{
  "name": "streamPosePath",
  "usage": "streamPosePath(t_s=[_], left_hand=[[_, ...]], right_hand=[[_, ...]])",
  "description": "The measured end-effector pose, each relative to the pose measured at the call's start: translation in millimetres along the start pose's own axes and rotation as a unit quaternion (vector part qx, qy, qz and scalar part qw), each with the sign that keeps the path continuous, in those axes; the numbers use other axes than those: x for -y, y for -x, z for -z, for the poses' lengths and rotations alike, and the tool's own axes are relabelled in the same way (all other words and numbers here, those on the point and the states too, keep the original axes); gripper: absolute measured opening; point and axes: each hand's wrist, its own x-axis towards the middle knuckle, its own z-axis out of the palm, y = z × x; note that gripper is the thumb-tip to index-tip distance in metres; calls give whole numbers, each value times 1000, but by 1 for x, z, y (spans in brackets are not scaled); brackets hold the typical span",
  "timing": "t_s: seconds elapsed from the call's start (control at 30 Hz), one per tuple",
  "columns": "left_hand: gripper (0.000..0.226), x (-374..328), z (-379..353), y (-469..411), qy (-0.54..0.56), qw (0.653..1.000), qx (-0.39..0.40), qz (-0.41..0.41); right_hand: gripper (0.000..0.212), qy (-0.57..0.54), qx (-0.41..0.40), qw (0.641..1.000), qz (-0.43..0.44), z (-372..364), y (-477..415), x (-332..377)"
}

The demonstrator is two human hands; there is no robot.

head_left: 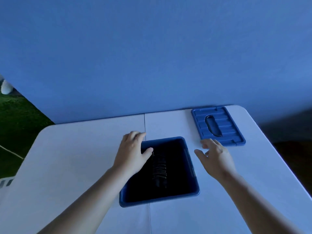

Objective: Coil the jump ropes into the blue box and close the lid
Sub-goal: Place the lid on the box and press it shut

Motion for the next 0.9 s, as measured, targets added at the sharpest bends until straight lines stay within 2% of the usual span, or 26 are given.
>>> streamPosePath(t_s=[0.2, 0.3, 0.5, 0.7, 0.8, 0.9], left_hand=[[56, -47, -25, -80, -2, 994, 56, -90], [55, -75, -47, -120, -3, 985, 118, -128], [54, -125, -104, -182, -59, 951, 248, -173], [53, -154, -150, -216, -125, 933, 285, -181], [64, -160, -164, -227, -159, 925, 295, -180], [76, -159, -174, -234, -206, 907, 314, -188]], right_hand=[[26, 16, -13, 997, -76, 20, -44, -36], [38, 25, -14, 992, -121, 23, -66, -55], [53, 78, 36, 982, -169, 12, -100, -85], [68, 126, 56, 971, -195, -6, -115, -104], [73, 157, 62, 965, -201, -16, -117, -112], [70, 170, 54, 964, -196, -23, -116, -116]])
